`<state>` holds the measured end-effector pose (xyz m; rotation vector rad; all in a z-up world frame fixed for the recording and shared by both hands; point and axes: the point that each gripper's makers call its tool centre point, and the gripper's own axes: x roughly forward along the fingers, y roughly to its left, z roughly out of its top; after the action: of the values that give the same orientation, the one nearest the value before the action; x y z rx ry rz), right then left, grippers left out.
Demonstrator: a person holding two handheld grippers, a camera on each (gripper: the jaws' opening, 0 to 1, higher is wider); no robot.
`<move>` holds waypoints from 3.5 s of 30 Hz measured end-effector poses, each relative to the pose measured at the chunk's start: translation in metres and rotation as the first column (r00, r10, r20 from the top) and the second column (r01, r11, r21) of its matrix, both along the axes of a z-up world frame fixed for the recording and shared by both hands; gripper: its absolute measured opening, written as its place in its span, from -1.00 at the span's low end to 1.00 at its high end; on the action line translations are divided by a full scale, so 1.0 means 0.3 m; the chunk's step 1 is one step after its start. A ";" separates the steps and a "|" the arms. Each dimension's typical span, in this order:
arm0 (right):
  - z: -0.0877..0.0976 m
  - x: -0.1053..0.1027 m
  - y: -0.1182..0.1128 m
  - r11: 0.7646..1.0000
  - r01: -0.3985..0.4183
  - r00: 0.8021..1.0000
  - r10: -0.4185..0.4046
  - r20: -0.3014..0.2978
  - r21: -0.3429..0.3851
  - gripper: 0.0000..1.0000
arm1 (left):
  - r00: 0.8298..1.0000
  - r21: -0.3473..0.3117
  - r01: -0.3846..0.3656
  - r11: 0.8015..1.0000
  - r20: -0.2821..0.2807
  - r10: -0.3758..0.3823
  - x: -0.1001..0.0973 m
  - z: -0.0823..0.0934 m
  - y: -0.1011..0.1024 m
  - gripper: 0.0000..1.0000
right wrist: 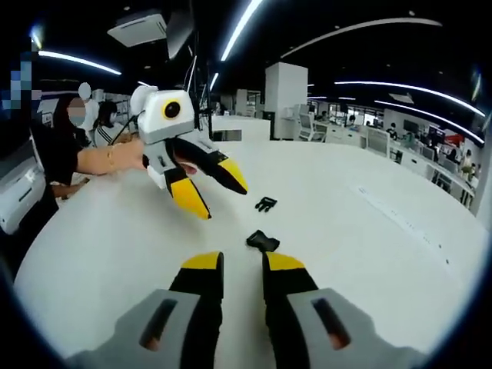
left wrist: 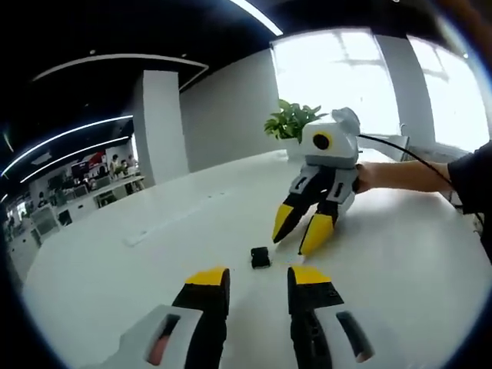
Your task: Snap the two parts of the plastic buckle together until the buckle closes and remains connected.
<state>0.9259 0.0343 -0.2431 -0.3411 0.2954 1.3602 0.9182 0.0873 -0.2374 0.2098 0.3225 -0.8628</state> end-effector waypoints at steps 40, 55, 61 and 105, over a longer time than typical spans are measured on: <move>0.045 0.042 -0.070 0.991 0.046 0.997 -0.038 -0.065 0.126 -0.59 | 0.995 0.042 0.007 0.999 -0.099 -0.003 0.080 -0.057 -0.101 -0.62; 0.036 0.041 -0.068 0.991 0.044 0.997 -0.035 -0.072 0.123 -0.59 | 0.991 0.013 0.015 1.000 -0.137 -0.013 0.066 -0.064 -0.108 -0.74; 0.031 0.044 -0.068 0.992 0.043 0.997 -0.034 -0.076 0.119 -0.60 | 0.990 0.009 0.016 1.000 -0.141 -0.015 0.062 -0.066 -0.108 -0.75; -0.013 0.135 0.255 0.997 0.033 0.996 -0.027 -0.087 0.069 -0.59 | 0.990 -0.057 0.044 0.997 -0.130 -0.051 -0.224 -0.021 0.164 -0.75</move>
<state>0.9663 0.1108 -0.2470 -0.2190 0.3225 1.3539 0.8511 0.1365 -0.2436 0.1111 0.4183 -0.9330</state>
